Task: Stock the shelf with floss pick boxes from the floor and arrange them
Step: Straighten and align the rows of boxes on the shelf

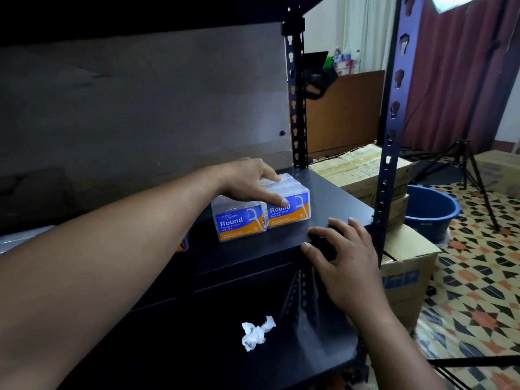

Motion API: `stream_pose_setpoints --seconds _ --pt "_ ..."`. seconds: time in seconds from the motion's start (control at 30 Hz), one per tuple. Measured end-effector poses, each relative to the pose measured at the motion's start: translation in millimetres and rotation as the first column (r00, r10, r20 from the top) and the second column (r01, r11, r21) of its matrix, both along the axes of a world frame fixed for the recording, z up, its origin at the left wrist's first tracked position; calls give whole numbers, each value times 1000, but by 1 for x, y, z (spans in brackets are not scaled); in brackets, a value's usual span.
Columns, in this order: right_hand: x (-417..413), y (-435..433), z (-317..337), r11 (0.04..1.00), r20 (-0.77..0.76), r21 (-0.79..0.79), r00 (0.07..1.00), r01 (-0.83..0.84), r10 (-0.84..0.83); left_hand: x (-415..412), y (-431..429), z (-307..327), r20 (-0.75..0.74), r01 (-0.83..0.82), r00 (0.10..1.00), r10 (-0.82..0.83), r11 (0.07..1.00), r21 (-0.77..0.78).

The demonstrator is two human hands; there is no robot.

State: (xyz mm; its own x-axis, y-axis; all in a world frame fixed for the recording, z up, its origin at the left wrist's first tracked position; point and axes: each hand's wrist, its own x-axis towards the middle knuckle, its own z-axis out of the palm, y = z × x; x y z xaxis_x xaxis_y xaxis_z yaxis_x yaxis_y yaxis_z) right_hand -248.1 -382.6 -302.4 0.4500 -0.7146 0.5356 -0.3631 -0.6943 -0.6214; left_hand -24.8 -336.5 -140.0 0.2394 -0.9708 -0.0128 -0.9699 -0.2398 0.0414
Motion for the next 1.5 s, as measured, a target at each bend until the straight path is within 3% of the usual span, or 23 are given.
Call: stream_pose_setpoints --seconds 0.67,0.9,1.5 --pt "-2 4 4 1000 0 -6 1000 2 -2 -4 21 10 -109 -63 992 56 997 -54" --pt "7 22 9 995 -48 -30 994 -97 96 10 57 14 -4 -146 989 147 985 86" --pt "11 22 4 991 22 -48 992 -123 124 18 64 -7 -65 -187 980 187 982 17"
